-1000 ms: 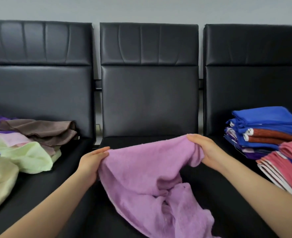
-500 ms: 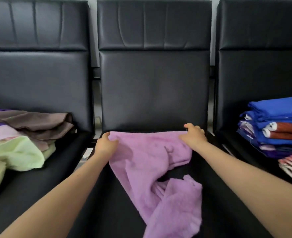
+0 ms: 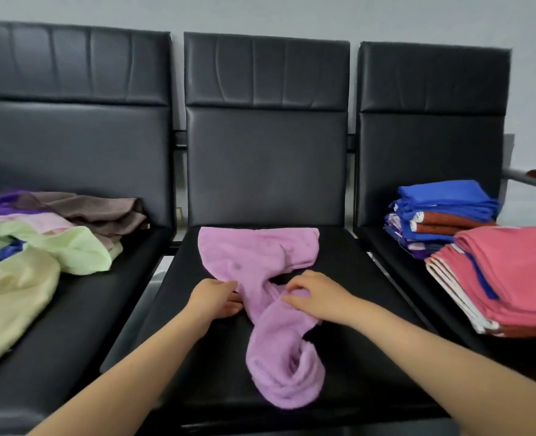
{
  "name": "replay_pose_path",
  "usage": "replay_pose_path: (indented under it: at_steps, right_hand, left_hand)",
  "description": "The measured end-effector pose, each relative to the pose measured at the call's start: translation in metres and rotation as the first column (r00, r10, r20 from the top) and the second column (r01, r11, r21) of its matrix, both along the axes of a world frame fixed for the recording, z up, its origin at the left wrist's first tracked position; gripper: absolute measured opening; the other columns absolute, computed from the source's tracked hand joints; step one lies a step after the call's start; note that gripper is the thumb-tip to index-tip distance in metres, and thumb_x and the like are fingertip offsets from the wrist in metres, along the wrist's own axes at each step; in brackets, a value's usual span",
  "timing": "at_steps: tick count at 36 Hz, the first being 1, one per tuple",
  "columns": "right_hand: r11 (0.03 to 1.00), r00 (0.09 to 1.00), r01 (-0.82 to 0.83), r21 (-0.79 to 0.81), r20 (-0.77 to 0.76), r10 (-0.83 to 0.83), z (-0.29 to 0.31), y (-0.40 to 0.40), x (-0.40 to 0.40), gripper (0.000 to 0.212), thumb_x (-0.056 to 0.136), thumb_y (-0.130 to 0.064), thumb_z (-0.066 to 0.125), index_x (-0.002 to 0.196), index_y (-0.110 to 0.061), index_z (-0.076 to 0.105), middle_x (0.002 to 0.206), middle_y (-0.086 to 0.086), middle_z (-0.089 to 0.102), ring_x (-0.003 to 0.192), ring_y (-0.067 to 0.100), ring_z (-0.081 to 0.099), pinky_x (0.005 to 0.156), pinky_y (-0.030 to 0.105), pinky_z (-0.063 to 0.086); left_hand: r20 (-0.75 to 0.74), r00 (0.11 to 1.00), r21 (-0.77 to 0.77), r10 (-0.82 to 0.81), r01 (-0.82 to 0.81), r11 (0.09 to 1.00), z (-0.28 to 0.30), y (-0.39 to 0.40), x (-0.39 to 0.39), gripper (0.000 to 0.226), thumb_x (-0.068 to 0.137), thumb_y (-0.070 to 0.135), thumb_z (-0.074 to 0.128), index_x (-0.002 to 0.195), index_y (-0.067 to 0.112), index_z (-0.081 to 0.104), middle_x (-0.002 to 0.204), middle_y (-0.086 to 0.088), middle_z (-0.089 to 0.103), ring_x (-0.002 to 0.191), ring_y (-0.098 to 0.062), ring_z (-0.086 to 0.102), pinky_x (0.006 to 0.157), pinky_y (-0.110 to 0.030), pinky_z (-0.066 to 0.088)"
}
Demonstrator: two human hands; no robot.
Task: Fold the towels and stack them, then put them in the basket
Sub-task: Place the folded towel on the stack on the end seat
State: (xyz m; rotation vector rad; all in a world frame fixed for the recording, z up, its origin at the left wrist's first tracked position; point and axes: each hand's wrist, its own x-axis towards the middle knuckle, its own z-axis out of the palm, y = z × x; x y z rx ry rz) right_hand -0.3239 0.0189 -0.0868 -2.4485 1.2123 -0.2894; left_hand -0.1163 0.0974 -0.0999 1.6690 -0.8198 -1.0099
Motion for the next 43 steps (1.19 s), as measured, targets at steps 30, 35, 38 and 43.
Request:
replay_pose_path:
  at_steps: [30, 35, 38, 43]
  right_hand:
    - [0.854, 0.756, 0.221, 0.471, 0.471, -0.455, 0.003, -0.031, -0.012, 0.022, 0.097, -0.022, 0.05, 0.081, -0.011, 0.061, 0.083, 0.002, 0.057, 0.078, 0.015, 0.049, 0.069, 0.03, 0.038]
    - [0.758, 0.435, 0.111, 0.643, 0.654, -0.619, 0.018, -0.038, -0.034, 0.023, 0.095, -0.021, 0.06, 0.075, -0.011, 0.065, 0.067, 0.005, 0.067, 0.068, 0.018, 0.062, 0.069, 0.033, 0.049]
    - [0.754, 0.381, 0.078, 0.652, 0.679, -0.627, 0.024, -0.042, -0.052, 0.019, 0.091, -0.022, 0.067, 0.076, -0.01, 0.066, 0.07, 0.008, 0.068, 0.074, 0.021, 0.065, 0.082, 0.037, 0.052]
    - [0.737, 0.25, 0.074, 0.672, 0.703, -0.666, 0.029, -0.051, -0.077, 0.01, 0.086, -0.02, 0.071, 0.078, -0.015, 0.067, 0.079, 0.009, 0.066, 0.083, 0.023, 0.062, 0.08, 0.037, 0.049]
  left_hand:
    - [-0.237, 0.971, -0.205, -0.042, -0.007, 0.979, 0.009, -0.02, -0.033, 0.013, 0.093, 0.012, 0.054, 0.096, 0.005, 0.064, 0.099, -0.015, 0.07, 0.088, -0.025, 0.064, 0.085, -0.04, 0.052]
    - [-0.384, 0.919, -0.293, -0.085, -0.034, 0.956, 0.025, -0.024, -0.02, 0.016, 0.096, 0.009, 0.05, 0.1, 0.0, 0.063, 0.091, -0.017, 0.069, 0.08, -0.024, 0.066, 0.069, -0.031, 0.055]
    - [-0.37, 0.929, -0.289, 0.032, -0.147, 0.946, 0.029, -0.027, -0.001, 0.013, 0.092, 0.013, 0.059, 0.096, 0.001, 0.065, 0.092, -0.016, 0.068, 0.087, -0.027, 0.064, 0.082, -0.037, 0.053]
    - [-0.36, 0.918, -0.319, 0.168, -0.291, 0.902, 0.038, -0.026, 0.034, 0.015, 0.089, 0.007, 0.063, 0.104, 0.005, 0.066, 0.102, -0.012, 0.065, 0.097, -0.024, 0.06, 0.093, -0.037, 0.048]
